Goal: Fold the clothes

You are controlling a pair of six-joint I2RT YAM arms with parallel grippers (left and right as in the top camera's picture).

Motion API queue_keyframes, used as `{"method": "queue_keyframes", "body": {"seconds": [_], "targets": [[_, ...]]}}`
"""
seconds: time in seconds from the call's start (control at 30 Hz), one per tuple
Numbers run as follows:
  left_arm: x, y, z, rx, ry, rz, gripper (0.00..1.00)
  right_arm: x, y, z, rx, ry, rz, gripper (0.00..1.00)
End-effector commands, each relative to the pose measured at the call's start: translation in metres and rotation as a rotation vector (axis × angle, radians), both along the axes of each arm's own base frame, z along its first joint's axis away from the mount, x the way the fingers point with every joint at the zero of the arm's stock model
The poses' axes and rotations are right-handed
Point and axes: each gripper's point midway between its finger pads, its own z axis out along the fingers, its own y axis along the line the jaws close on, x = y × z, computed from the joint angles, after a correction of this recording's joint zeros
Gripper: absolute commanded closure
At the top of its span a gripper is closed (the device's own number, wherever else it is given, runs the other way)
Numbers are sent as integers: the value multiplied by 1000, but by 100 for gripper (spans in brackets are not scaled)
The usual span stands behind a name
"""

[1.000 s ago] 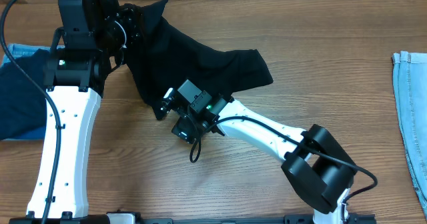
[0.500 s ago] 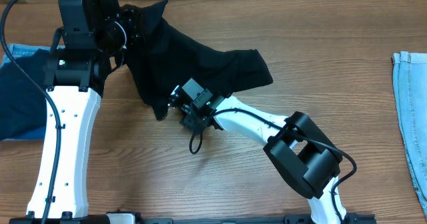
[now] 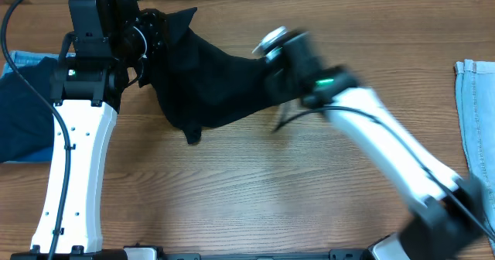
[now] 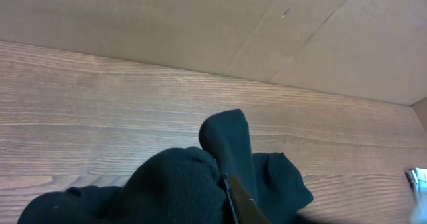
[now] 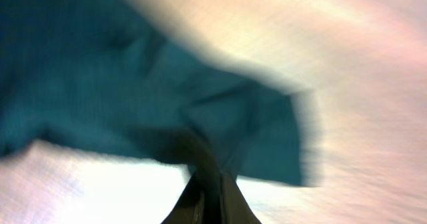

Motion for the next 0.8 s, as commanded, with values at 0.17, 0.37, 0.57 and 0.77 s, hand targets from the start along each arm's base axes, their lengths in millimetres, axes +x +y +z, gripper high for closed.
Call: {"method": "queue_keyframes", "body": {"seconds": [0.17, 0.37, 0.57, 0.77], "targets": [[-1, 1, 19, 18, -52, -3, 83, 9, -156, 152, 100, -346, -344, 96], [-2, 0, 21, 31, -60, -20, 60, 2, -170, 189, 94, -410, -390, 96], [-25, 1, 74, 91, -222, -53, 90, -19, -178, 202, 140, -352, -477, 96], [-38, -2, 64, 77, -161, -61, 74, -25, -179, 197, 134, -316, -483, 96]]}}
